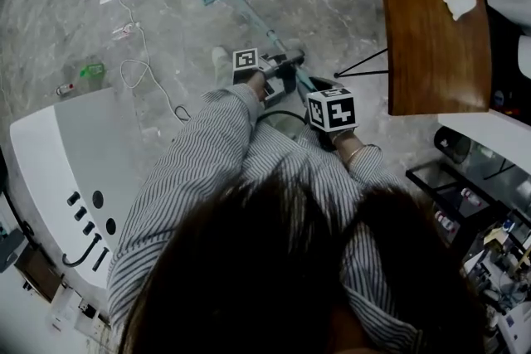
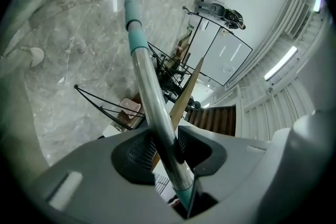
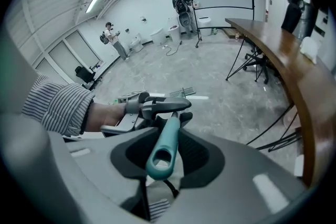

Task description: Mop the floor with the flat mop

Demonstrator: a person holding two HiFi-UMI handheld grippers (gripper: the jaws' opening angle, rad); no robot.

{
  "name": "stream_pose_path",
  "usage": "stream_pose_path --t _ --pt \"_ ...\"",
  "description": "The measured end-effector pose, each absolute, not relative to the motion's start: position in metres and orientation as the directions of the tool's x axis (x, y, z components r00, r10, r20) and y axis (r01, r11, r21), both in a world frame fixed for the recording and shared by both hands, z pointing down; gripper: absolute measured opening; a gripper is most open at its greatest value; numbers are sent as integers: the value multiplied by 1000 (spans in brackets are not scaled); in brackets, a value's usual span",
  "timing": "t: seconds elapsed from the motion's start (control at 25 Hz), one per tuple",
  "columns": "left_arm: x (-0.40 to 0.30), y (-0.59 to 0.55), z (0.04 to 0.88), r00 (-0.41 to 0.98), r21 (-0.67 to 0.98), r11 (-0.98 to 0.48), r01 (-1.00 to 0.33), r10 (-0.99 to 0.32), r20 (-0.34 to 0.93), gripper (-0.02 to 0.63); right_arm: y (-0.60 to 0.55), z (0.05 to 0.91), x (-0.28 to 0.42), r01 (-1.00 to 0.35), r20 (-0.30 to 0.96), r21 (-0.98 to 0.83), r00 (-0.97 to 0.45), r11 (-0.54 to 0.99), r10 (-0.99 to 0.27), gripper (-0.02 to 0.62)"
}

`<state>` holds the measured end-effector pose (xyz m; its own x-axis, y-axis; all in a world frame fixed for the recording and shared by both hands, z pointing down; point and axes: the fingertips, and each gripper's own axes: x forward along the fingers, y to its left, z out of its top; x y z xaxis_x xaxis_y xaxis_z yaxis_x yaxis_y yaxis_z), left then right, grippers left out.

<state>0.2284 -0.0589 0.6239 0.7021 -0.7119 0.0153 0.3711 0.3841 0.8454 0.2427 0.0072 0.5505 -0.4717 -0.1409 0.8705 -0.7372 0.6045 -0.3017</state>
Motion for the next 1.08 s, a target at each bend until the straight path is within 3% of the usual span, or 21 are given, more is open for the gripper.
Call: stream_pose_path --t 1.08 --pt "239 -57 629 712 837 400 373 -702 19 120 11 557 251 -750 869 -322 -476 578 -133 114"
